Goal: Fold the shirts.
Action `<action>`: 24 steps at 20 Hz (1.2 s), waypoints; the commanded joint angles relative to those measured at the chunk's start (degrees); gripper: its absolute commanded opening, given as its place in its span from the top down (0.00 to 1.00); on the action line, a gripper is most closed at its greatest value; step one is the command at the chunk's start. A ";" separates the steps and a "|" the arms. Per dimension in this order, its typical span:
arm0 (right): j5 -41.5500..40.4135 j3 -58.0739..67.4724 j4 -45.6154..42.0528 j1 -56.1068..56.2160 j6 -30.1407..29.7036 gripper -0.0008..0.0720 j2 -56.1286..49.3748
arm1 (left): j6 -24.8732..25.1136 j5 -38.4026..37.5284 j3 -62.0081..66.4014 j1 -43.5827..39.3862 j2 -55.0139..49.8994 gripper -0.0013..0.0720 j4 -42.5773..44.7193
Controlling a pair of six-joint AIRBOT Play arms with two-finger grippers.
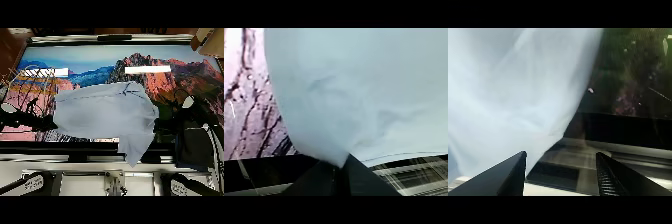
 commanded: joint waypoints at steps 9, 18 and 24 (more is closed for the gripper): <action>-15.74 -12.46 9.77 0.11 0.74 0.24 0.02 | -0.11 -3.50 1.66 -0.11 5.57 0.93 -0.33; -12.50 -3.58 13.73 0.04 -3.43 0.90 6.12 | -0.04 -3.26 9.77 -0.11 10.56 0.94 -0.33; -23.71 34.60 10.69 0.07 -13.38 0.90 28.46 | -4.24 11.21 50.49 -0.09 27.87 0.94 -0.31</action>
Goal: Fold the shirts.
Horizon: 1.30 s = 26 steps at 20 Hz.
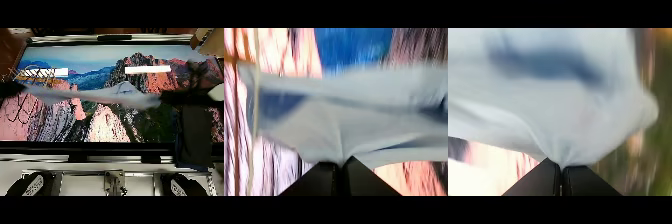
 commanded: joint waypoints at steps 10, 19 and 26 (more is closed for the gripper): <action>-2.29 34.03 -15.65 -0.09 3.63 0.90 23.10 | -13.22 -2.54 31.39 0.02 18.84 0.94 12.90; 28.72 31.85 -20.50 -0.09 3.10 0.90 2.34 | -7.65 -17.81 10.19 0.00 10.91 0.93 14.51; 8.33 15.23 -18.71 -0.07 3.37 0.90 -22.29 | -3.54 2.36 -12.04 -1.05 -10.21 0.94 4.68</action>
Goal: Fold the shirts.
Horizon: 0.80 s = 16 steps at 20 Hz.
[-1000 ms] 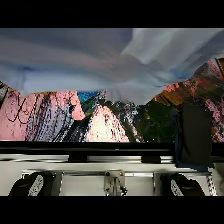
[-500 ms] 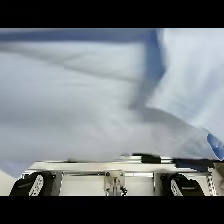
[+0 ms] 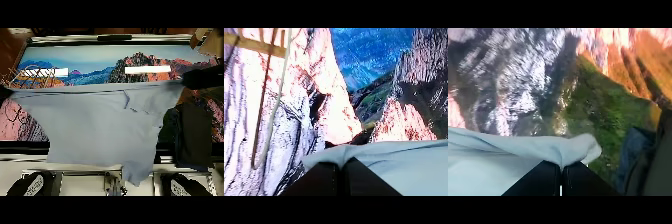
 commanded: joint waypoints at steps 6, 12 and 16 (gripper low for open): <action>-29.27 -3.96 9.33 -0.02 3.72 0.90 -23.32 | 1.53 25.73 2.47 -6.14 -32.65 0.94 -9.55; -28.04 -3.96 11.39 -0.02 3.43 0.90 -27.80 | 2.71 34.67 7.43 -8.48 -42.97 0.93 -9.55; -22.12 -3.96 11.63 -0.02 3.45 0.90 -27.17 | 3.45 37.64 7.43 -8.52 -44.13 0.93 -9.53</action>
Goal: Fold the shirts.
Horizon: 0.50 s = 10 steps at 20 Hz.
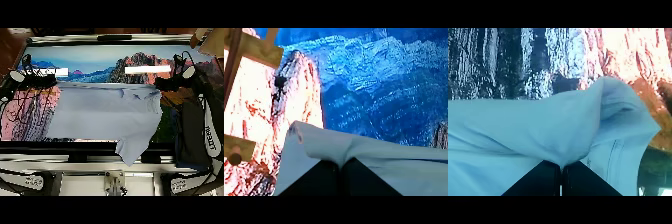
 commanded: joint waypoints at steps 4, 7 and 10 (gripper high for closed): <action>15.54 -0.02 -0.55 0.04 0.00 0.90 -0.13 | 5.70 -3.37 0.52 0.04 -1.14 0.93 0.52; 22.88 -0.02 -4.33 0.04 0.31 0.90 0.52 | 5.44 -13.35 0.52 0.59 -1.03 0.94 7.06; 27.63 -0.85 -4.72 0.39 2.21 0.90 0.57 | 5.16 -20.31 0.48 1.55 -1.33 0.93 11.10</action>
